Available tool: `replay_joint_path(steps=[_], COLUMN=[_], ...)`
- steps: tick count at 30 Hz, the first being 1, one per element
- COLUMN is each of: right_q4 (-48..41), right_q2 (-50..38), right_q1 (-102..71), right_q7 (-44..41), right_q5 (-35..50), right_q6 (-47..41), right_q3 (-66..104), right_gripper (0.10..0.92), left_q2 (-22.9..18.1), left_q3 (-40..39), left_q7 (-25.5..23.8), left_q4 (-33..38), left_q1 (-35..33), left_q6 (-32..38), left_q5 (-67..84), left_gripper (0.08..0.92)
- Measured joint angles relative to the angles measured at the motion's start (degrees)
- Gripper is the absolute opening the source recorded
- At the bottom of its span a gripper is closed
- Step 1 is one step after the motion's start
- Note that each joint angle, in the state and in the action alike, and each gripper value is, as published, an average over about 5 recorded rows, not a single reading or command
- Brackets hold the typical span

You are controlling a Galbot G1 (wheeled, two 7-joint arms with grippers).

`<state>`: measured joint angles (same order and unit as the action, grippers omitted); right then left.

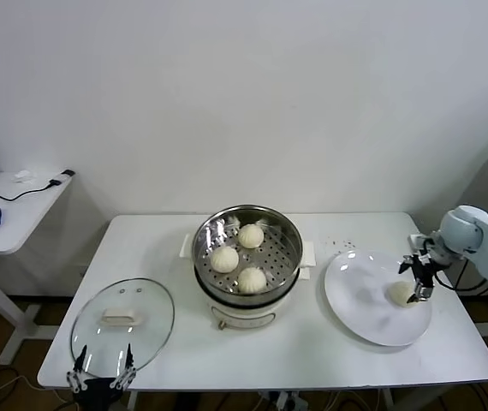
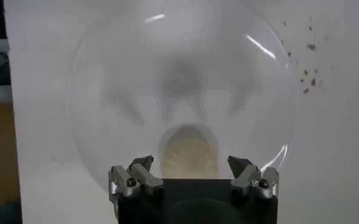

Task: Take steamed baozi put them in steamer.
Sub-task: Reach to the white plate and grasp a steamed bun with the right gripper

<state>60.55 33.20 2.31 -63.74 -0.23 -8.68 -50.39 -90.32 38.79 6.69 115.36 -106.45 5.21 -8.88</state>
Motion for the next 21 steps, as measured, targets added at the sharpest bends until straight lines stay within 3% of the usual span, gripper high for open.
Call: replay_joint_path(steps=[15,21], right_q4=[-7.60,-8.75], right_q2=[4.63,5.69], right_q1=[-4.97,-5.16], right_q7=[-0.81,-1.38], right_q5=[-4.72,-5.15], right_q6=[1.15,1.34], right_q3=[5.92,6.31], right_gripper=[0.820,0.693], left_q2=[-0.44,-0.55], left_q3=[0.22,0.09], left_q7=[0.05,0.05], left_q4=[-0.44,-0.41], left_q1=[-0.07,-0.04], left_q6=[0.06,0.06], left_q5=[-0.62,-0.99], left_gripper=[0.823,0.823])
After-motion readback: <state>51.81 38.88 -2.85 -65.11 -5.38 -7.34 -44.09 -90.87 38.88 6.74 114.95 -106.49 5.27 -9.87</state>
